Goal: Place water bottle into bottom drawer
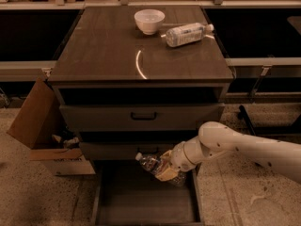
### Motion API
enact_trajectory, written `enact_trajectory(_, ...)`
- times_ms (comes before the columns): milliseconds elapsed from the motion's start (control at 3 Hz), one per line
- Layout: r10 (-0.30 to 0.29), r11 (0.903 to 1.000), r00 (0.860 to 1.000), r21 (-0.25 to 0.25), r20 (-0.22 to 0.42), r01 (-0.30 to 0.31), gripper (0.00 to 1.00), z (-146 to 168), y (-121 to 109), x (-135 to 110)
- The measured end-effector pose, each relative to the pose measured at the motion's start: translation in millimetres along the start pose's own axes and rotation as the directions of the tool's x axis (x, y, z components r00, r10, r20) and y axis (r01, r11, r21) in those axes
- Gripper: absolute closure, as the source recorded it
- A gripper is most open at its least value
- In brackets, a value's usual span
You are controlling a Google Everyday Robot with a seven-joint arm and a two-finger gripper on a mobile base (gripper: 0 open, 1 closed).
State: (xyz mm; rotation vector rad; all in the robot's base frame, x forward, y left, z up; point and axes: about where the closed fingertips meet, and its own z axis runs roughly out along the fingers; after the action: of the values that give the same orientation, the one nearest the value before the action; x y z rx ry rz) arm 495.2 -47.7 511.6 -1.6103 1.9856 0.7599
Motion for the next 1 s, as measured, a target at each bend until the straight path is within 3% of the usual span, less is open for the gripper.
enact_trajectory(333,0.056,0.9984,0.998,-0.011,-0.027,-0.056,1.00,43.1,-13.9,39.6)
enact_trajectory(667,0.142,0.9897,0.988,-0.008,-0.058,-0.143,1.00,85.1,-22.4,81.5)
enact_trajectory(1000,0.222,0.9750,0.973,0.005,-0.058,-0.222,1.00,118.5,-26.6,114.4)
